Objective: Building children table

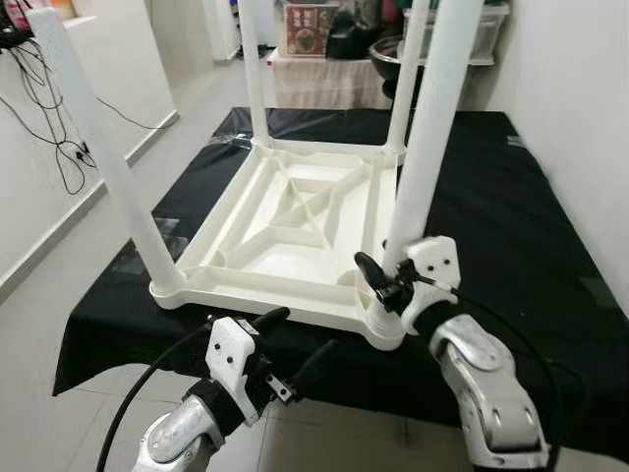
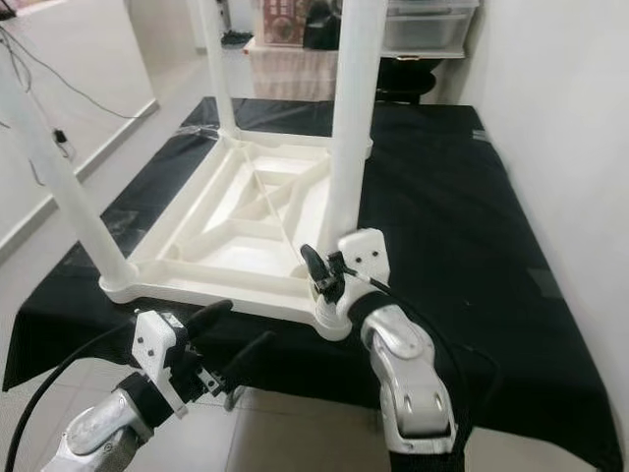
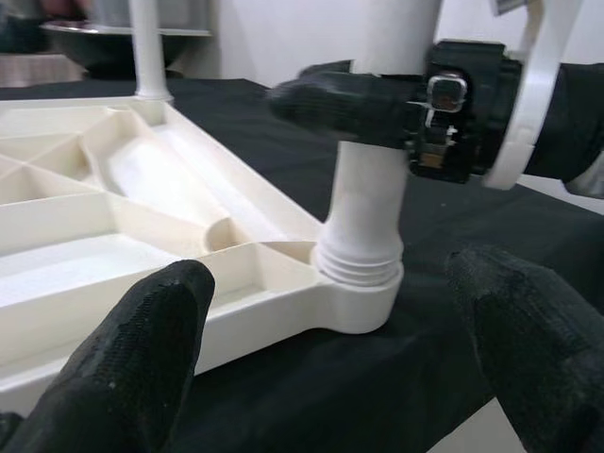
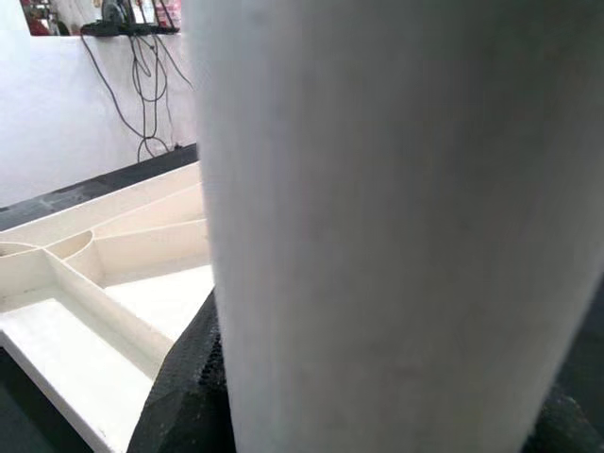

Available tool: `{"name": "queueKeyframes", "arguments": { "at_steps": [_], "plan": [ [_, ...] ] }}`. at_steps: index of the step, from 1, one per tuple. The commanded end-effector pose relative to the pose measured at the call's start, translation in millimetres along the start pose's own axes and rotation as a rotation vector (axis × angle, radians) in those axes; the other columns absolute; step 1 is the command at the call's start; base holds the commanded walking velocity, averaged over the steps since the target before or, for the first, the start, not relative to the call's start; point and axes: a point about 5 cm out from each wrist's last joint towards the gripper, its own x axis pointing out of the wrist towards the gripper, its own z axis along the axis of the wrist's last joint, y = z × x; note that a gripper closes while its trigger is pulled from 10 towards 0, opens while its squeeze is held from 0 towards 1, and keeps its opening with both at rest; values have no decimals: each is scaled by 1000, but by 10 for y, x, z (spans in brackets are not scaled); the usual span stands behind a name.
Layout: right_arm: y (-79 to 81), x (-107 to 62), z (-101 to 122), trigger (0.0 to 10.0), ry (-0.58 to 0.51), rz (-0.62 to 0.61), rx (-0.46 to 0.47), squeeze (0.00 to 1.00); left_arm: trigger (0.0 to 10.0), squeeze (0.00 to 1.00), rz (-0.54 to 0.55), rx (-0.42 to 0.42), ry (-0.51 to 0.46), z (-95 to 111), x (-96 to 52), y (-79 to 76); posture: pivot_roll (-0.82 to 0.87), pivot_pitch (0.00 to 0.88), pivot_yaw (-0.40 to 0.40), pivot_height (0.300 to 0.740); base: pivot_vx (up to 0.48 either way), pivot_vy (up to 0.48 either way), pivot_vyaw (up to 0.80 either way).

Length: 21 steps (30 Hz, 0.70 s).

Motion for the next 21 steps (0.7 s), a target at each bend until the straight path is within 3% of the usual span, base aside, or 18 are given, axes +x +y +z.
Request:
{"name": "queueKeyframes", "arguments": {
  "at_steps": [1,2,4,5,9,10,11,12,13,14,15,21],
  "plan": [
    [9,8,-310,10000,163,-33,77,0,10000,0,2,-13,25,-49,-9,10,-75,147,32,740,0,0,0],
    [-5,51,-233,10000,133,-37,98,267,10000,0,3,-15,25,-49,-2,5,-77,146,31,740,0,0,0],
    [-5,51,-233,10000,133,-37,98,267,10000,0,3,-15,25,-49,-2,5,-77,146,31,740,0,0,0],
    [3,71,-204,10000,118,-12,117,1000,10000,0,2,-16,24,-49,3,3,-79,146,30,740,0,0,0],
    [-16,147,-83,10000,61,73,134,1000,10000,0,-4,-21,23,-50,19,0,-85,145,30,740,0,0,0],
    [-60,210,61,10000,-1,221,124,1000,10000,0,-9,-25,22,-51,34,-9,-84,146,28,740,0,0,0],
    [-60,210,61,10000,-1,221,124,1000,10000,0,-9,-25,22,-51,34,-9,-84,146,28,740,0,0,0],
    [-54,208,120,10000,-23,330,99,1000,10000,0,-10,-26,22,-53,39,-14,-83,145,27,740,0,0,0],
    [-25,164,171,10000,-30,497,55,78,10000,0,-12,-27,21,-53,46,-22,-74,145,20,740,0,0,0],
    [0,123,192,10000,-26,606,27,78,10000,0,-13,-27,21,-53,50,-27,-74,145,20,740,0,0,0],
    [4,98,209,10000,-24,695,-21,0,10000,0,-12,-28,21,-54,50,-31,-68,146,20,740,0,0,0],
    [-45,168,268,10000,-24,805,-57,0,10000,0,-8,-29,21,-56,41,-40,-58,147,17,740,0,0,0]
  ]
}}
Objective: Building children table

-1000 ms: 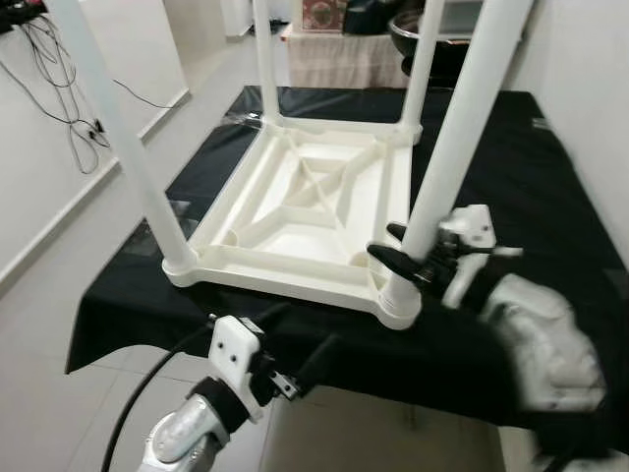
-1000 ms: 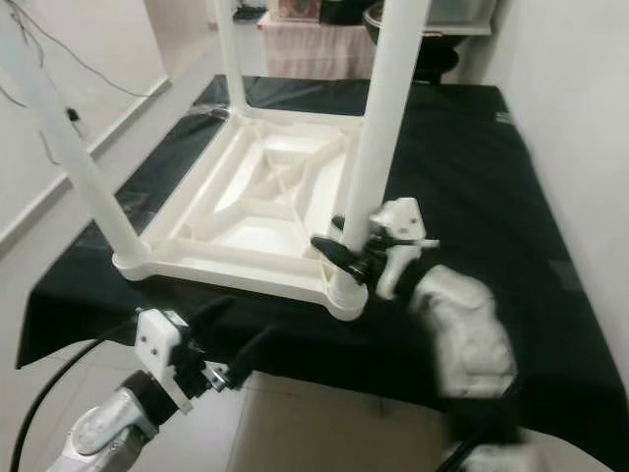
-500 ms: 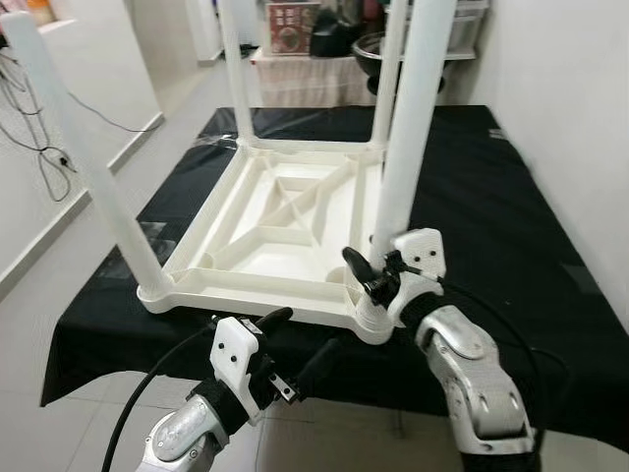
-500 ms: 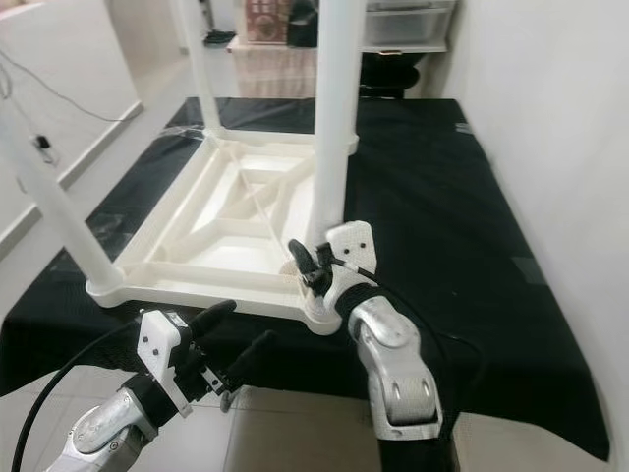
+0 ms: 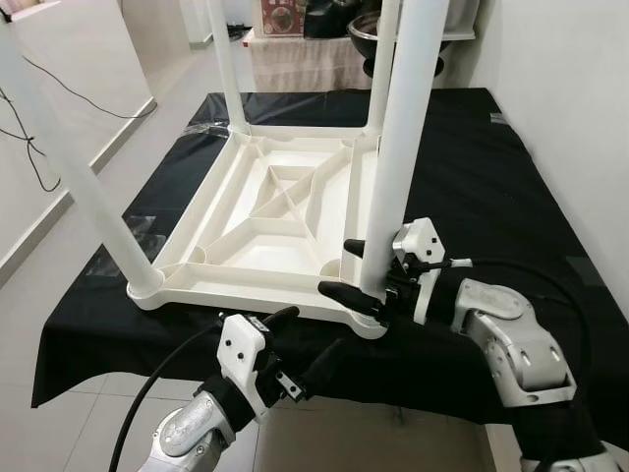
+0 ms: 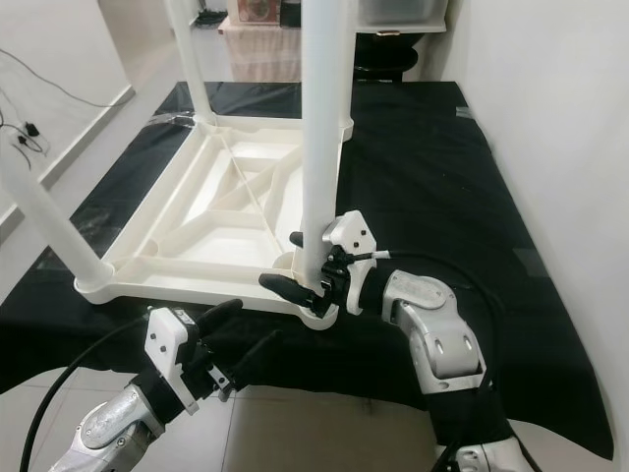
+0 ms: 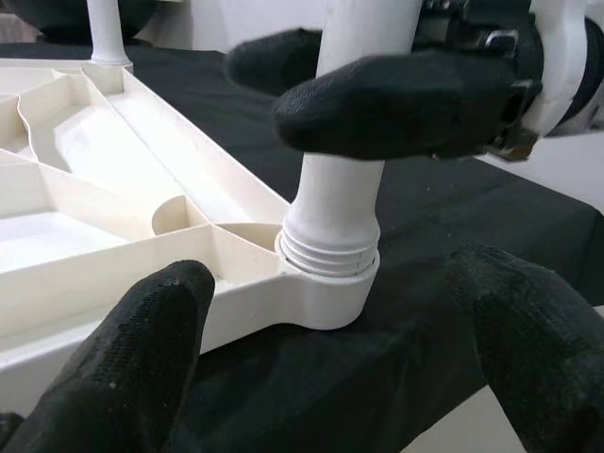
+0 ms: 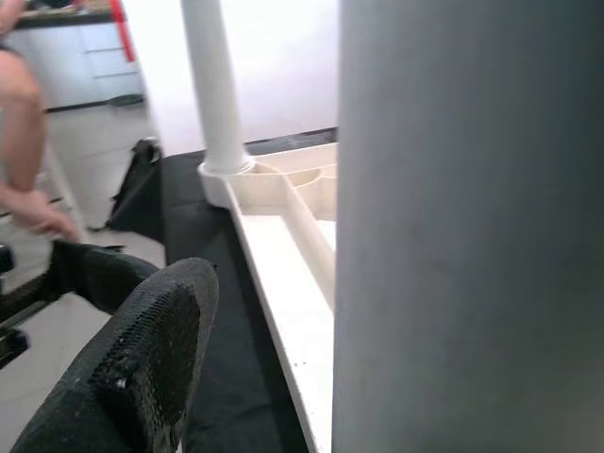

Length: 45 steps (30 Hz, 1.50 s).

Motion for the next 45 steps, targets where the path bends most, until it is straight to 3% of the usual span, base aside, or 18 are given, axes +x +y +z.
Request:
{"name": "queueKeyframes", "arguments": {
  "at_steps": [1,5,8,9,11,12,21,23,29,31,32,33,34,35,36,38,41,45],
  "plan": [
    [34,91,8,10000,-16,73,4,0,10000,0,6,-13,18,-41,-22,-14,-58,147,17,740,0,0,0],
    [-163,201,92,10000,-33,142,3,0,10000,0,9,-11,22,-40,-39,-22,-39,151,14,740,0,0,0],
    [-205,217,118,10000,-39,194,6,0,10000,0,11,-10,24,-38,-51,-24,-37,154,15,740,0,0,0],
    [-218,215,125,6275,-42,216,12,0,10000,0,11,-11,25,-39,-54,-26,-35,156,16,740,0,0,0],
    [-233,210,129,6275,-45,240,17,0,10000,0,10,-11,27,-40,-56,-28,-35,156,16,740,0,0,0],
    [-242,196,124,0,-45,244,20,0,10000,0,9,-12,28,-41,-57,-31,-37,158,19,740,0,0,0],
    [-340,64,34,0,-40,138,24,0,10000,0,5,-19,32,-50,-58,-51,-48,159,23,740,0,0,0],
    [-376,-55,-33,0,-18,28,17,0,10000,0,4,-21,32,-49,-60,-53,-57,164,21,740,0,0,0],
    [-332,-288,-129,0,4,-94,36,0,10000,0,6,-23,32,-48,-72,-49,-69,171,24,740,0,0,0],
    [-200,-381,-304,0,48,-379,87,0,10000,0,7,-24,35,-46,-94,-25,-84,175,29,740,0,0,0],
    [-98,-420,-474,0,106,-718,146,0,10000,0,7,-25,36,-42,-100,-8,-93,181,42,740,0,0,0],
    [-98,-420,-474,0,106,-718,146,0,10000,0,7,-25,36,-42,-100,-8,-93,181,42,740,0,0,0],
    [-14,-488,-583,0,161,-962,187,0,10000,0,6,-26,36,-39,-103,2,-93,181,42,740,0,0,0],
    [-14,-488,-583,0,161,-962,187,0,10000,0,6,-26,36,-39,-103,2,-93,181,42,740,0,0,0],
    [164,-399,-651,0,187,-985,179,0,10000,0,5,-25,38,-39,-102,11,-78,182,60,740,0,0,0],
    [279,-297,-666,0,196,-948,149,0,10000,0,2,-23,40,-39,-101,15,-78,182,60,740,0,0,0],
    [270,-119,-667,0,186,-833,142,0,10000,0,1,-16,46,-40,-98,26,-69,174,58,740,0,0,0],
    [187,-38,-642,0,181,-814,143,0,10000,0,7,-15,44,-34,-93,39,-68,173,52,740,0,0,0]
  ]
}}
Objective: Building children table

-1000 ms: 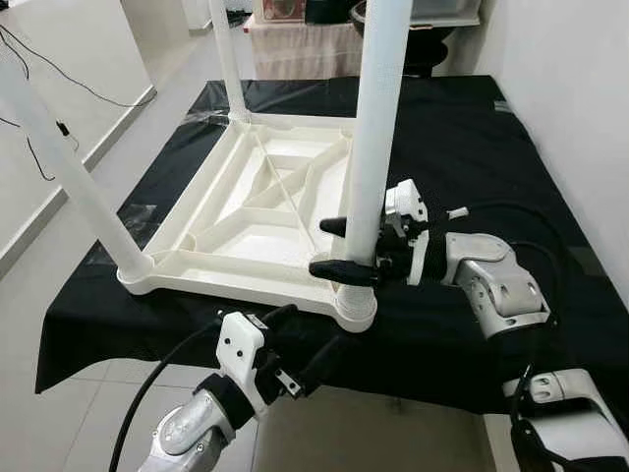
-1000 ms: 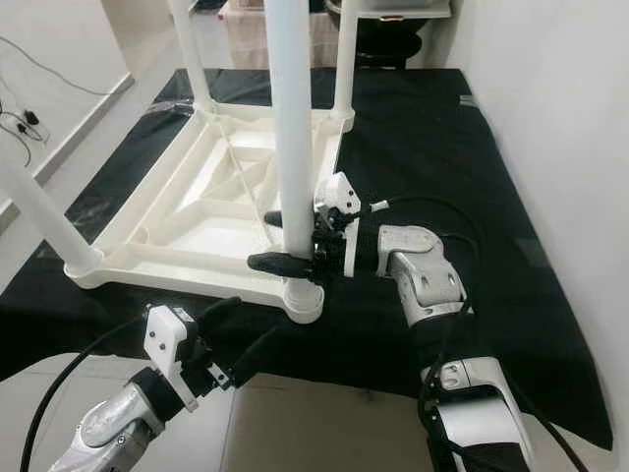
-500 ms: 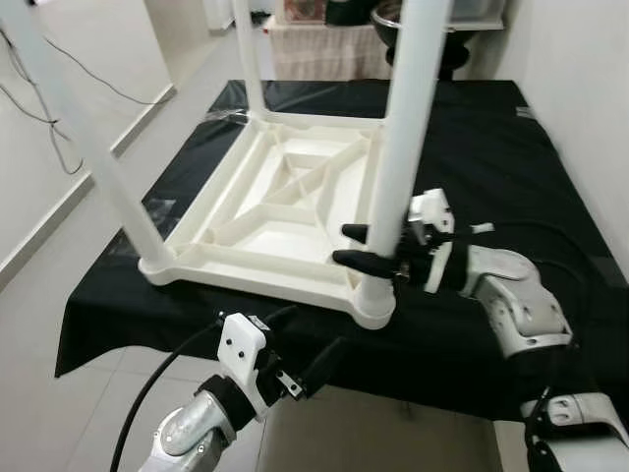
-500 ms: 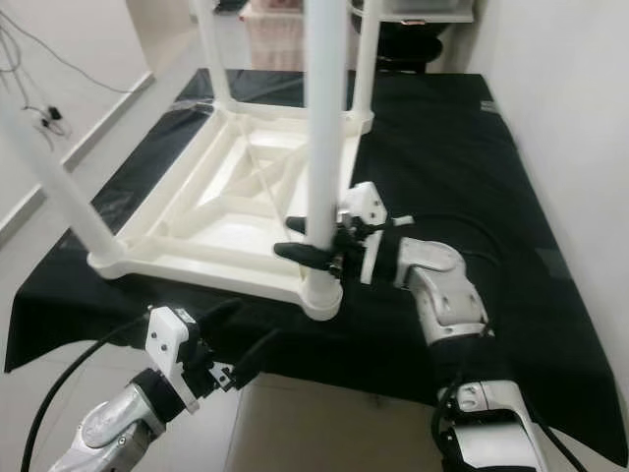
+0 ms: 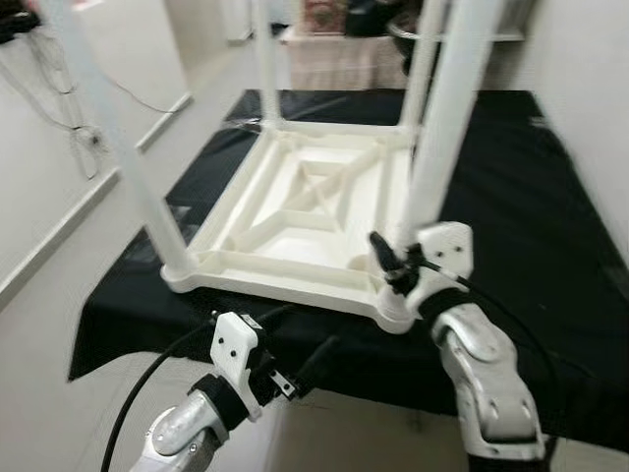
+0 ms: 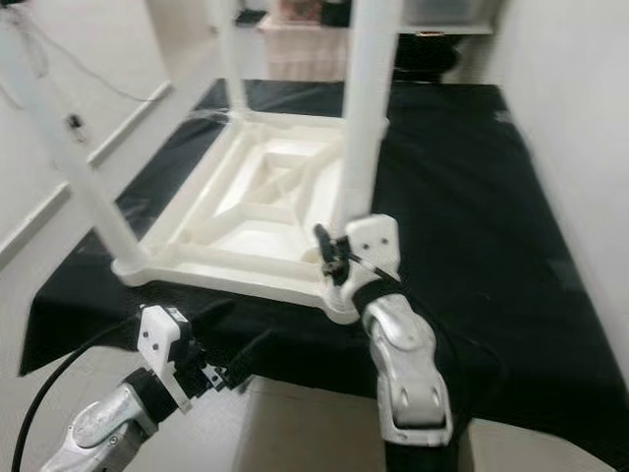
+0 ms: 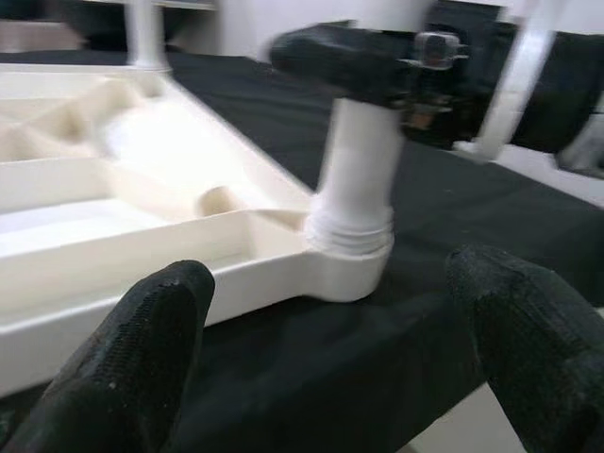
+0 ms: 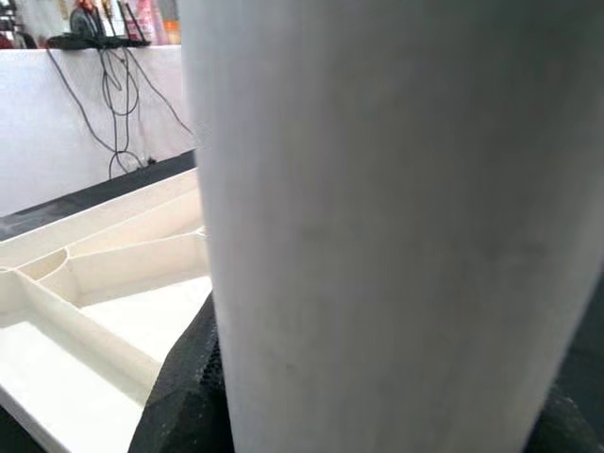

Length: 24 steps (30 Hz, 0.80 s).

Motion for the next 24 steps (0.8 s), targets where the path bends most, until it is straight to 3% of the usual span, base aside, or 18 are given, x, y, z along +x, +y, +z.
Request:
{"name": "queueKeyframes", "arguments": {
  "at_steps": [1,2,3,4,7,11,13,14,17,18,24],
  "plan": [
    [-38,-30,-415,3765,197,-24,30,0,10000,0,30,-1,27,-47,-44,35,-63,171,49,740,0,0,0],
    [-38,-30,-415,3765,197,-24,30,0,10000,0,30,-1,27,-47,-44,35,-63,171,49,740,0,0,0],
    [-34,-6,-394,10000,183,-9,38,0,10000,0,37,1,26,-44,-43,41,-60,171,50,740,0,0,0],
    [-12,5,-353,10000,172,-4,52,1000,10000,0,42,2,25,-42,-43,47,-57,170,51,740,0,0,0],
    [11,46,-234,10000,120,81,100,1000,10000,0,41,5,25,-41,-35,47,-57,168,50,740,0,0,0],
    [-27,78,29,10000,4,399,113,1000,10000,0,26,-1,26,-46,-14,37,-66,164,50,740,0,0,0],
    [-121,85,97,10000,-10,501,18,1000,10000,0,22,-3,27,-49,-6,32,-63,162,47,740,0,0,0],
    [-160,92,122,10000,-12,547,-20,341,10000,0,22,-3,26,-50,-3,29,-63,160,43,740,0,0,0],
    [-186,96,139,10000,-13,577,-42,341,10000,0,22,-3,26,-51,-1,28,-63,160,43,740,0,0,0],
    [-269,157,191,10000,-12,645,-55,0,10000,0,26,-5,24,-54,6,27,-58,156,35,740,0,0,0],
    [-333,274,332,10000,-8,858,-36,0,10000,0,35,-6,22,-56,12,25,-54,158,33,740,0,0,0]
  ]
}}
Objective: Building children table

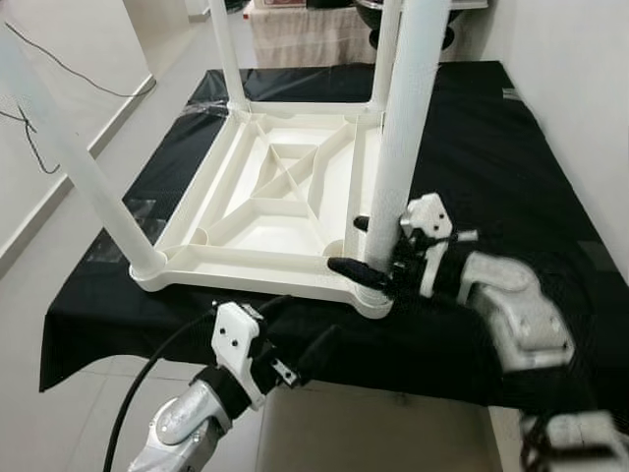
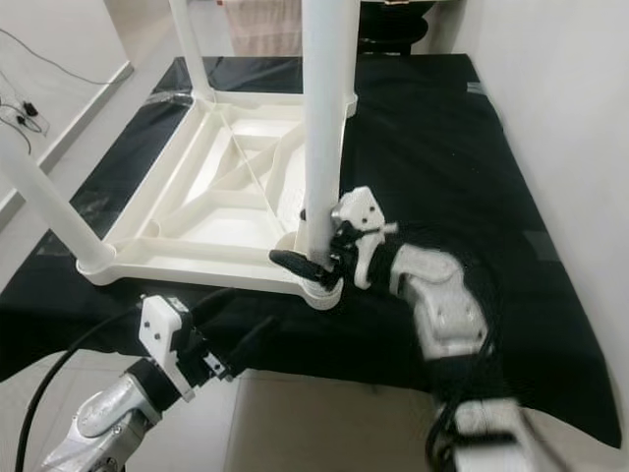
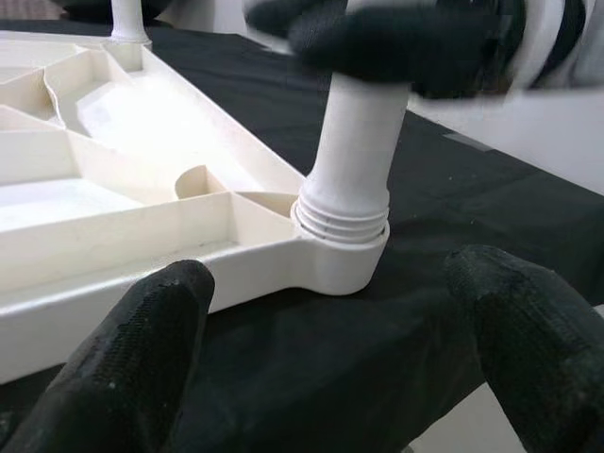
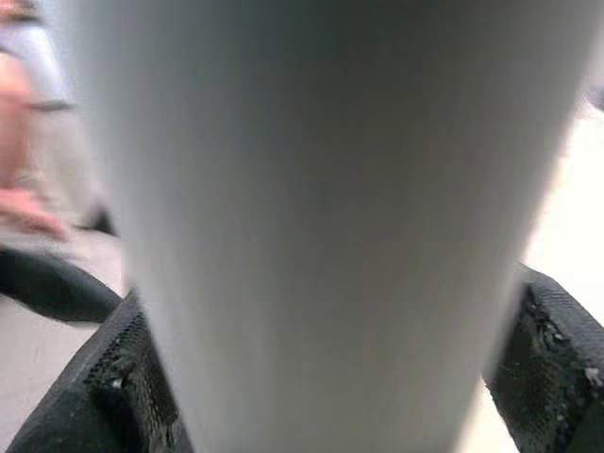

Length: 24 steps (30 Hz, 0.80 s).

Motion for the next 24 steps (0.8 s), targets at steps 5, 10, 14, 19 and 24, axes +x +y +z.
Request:
{"name": "queueKeyframes", "arguments": {
  "at_steps": [5,10,14,19,24],
  "plan": [
    [-52,110,-8,10000,-15,162,65,0,10000,0,7,-3,27,-50,-29,-11,-46,160,32,740,0,0,0],
    [-139,121,-35,0,0,190,99,0,10000,0,5,-7,30,-52,-35,-31,-36,165,30,740,0,0,0],
    [-170,58,-65,0,-5,178,103,0,10000,0,10,-8,29,-50,-33,-40,-33,168,32,740,0,0,0],
    [-191,-34,-122,0,0,108,93,0,10000,0,12,-10,27,-52,-30,-46,-38,168,25,740,0,0,0],
    [-163,-195,-284,0,-5,-88,131,0,10000,0,13,-11,25,-49,-34,-42,-42,172,18,740,0,0,0]
  ]
}}
